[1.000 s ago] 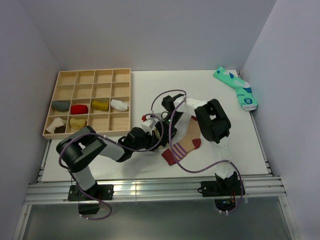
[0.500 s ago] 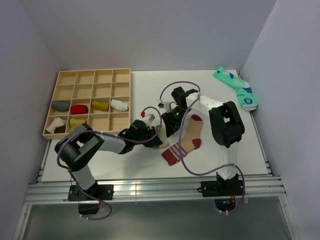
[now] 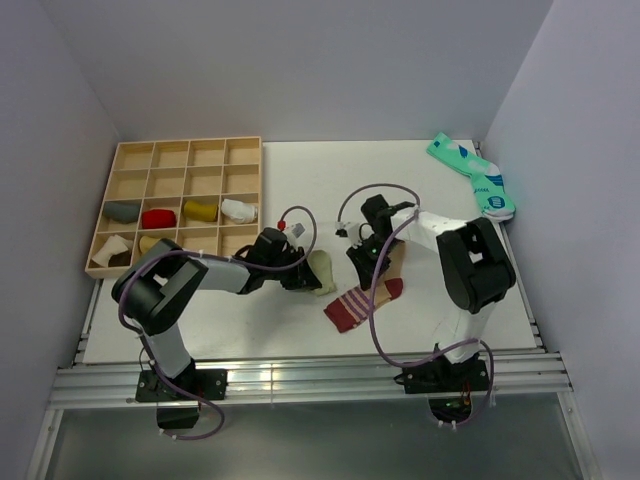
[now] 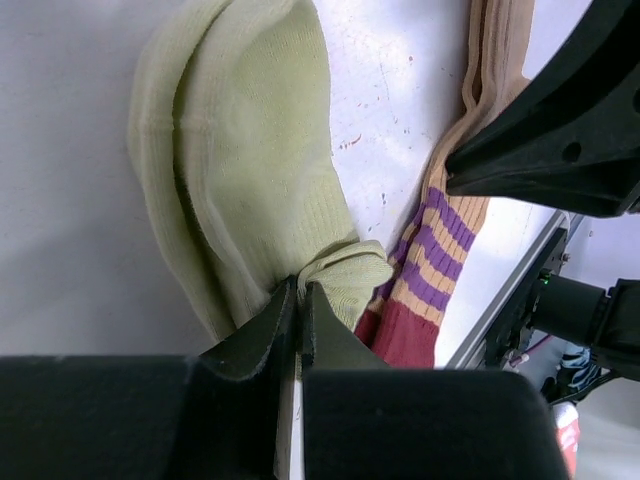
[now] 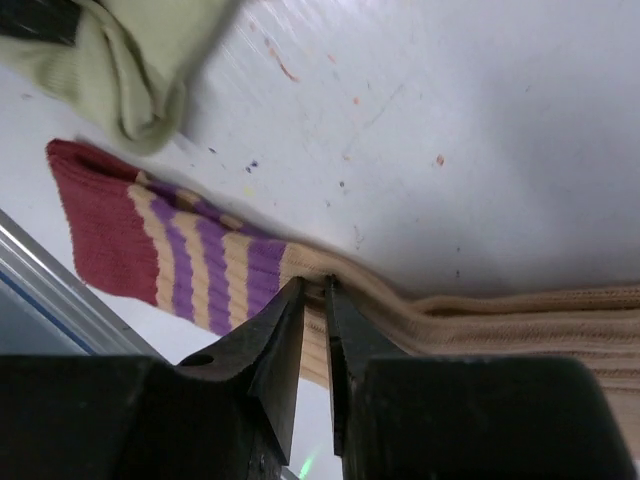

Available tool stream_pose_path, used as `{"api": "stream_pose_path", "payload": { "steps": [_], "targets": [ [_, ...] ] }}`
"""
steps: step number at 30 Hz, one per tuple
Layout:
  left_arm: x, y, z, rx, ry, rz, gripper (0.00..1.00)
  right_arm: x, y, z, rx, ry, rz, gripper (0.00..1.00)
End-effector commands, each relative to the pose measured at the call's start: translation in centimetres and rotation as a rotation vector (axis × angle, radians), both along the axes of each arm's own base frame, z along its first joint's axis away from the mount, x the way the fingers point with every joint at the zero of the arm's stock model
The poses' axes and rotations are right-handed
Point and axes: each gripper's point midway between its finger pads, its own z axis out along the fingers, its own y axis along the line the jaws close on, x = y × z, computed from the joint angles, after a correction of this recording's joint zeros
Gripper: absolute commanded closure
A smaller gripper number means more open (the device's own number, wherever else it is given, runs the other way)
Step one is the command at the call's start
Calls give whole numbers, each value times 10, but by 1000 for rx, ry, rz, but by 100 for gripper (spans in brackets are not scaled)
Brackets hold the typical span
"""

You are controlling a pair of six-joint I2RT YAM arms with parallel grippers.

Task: Roll the socks
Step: Roll the sock at the center of the board.

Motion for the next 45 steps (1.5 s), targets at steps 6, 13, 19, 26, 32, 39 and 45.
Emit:
{"api": "stream_pose_path", "payload": {
  "steps": [6, 13, 19, 26, 32, 39, 45],
  "targets": [
    [-19, 26, -39, 148, 136, 7, 100, 24, -47, -17, -212, -202, -56, 79],
    [-24, 26, -36, 144, 155, 0, 100, 69, -84, -9, -295, -279, -134, 79],
    [-31, 23, -37, 118, 193, -24, 100, 87, -68, 31, -164, -378, -95, 76],
    [-34, 19, -40, 106, 228, -34, 100, 58, -11, 77, 87, -458, 122, 74],
    [-37, 13, -40, 80, 278, -44, 100, 32, 20, 86, 234, -566, 282, 74],
    [-43, 12, -42, 76, 320, -55, 100, -2, 31, 85, 255, -708, 479, 71],
    [-47, 13, -43, 79, 336, -68, 100, -28, 56, 77, 227, -768, 636, 68]
  ]
}}
